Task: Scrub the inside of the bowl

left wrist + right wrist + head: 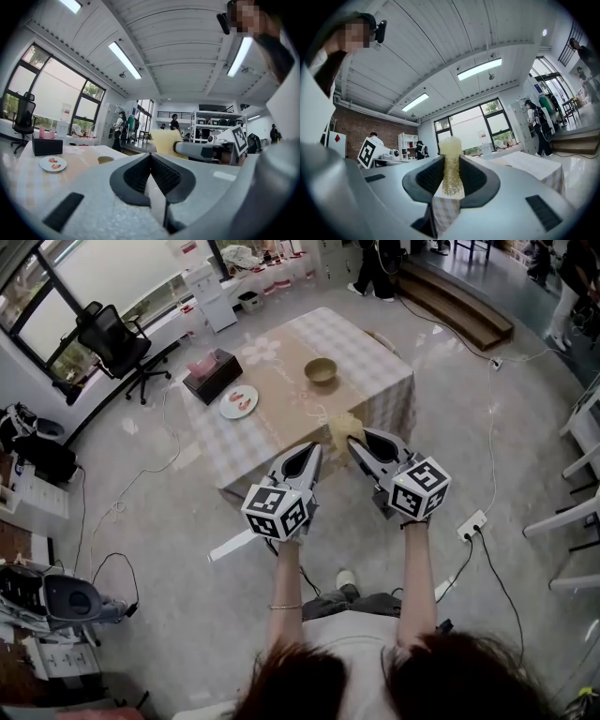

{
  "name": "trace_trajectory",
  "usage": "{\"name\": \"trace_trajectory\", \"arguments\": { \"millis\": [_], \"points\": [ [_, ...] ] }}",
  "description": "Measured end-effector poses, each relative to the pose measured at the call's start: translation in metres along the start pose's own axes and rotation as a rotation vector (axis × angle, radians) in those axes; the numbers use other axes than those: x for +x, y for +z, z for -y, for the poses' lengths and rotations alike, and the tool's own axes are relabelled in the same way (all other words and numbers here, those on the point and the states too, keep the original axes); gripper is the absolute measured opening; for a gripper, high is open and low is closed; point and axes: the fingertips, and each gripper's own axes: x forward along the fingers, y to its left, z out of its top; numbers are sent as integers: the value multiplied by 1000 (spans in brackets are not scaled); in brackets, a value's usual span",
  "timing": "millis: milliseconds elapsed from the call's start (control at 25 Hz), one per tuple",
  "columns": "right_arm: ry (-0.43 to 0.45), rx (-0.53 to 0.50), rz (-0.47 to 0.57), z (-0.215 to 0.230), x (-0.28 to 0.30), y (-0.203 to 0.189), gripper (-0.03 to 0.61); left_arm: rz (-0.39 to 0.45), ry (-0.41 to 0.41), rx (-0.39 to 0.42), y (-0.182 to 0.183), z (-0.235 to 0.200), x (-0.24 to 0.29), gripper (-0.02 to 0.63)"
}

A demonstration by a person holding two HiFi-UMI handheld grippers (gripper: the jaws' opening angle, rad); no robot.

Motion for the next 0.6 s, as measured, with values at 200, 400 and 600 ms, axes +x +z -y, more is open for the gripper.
{"name": "trace_trajectory", "arguments": {
  "millis": [200,400,600],
  "points": [
    [-18,7,13,5,12,-4,78,-2,-19,4,1,-16,6,11],
    [-49,10,6,15,12,-12,78,-10,-29,-7,-6,-24,11,11],
    [-82,34,5,28,1,-17,78,-27,-38,-22,-13,-20,15,11]
  ]
}}
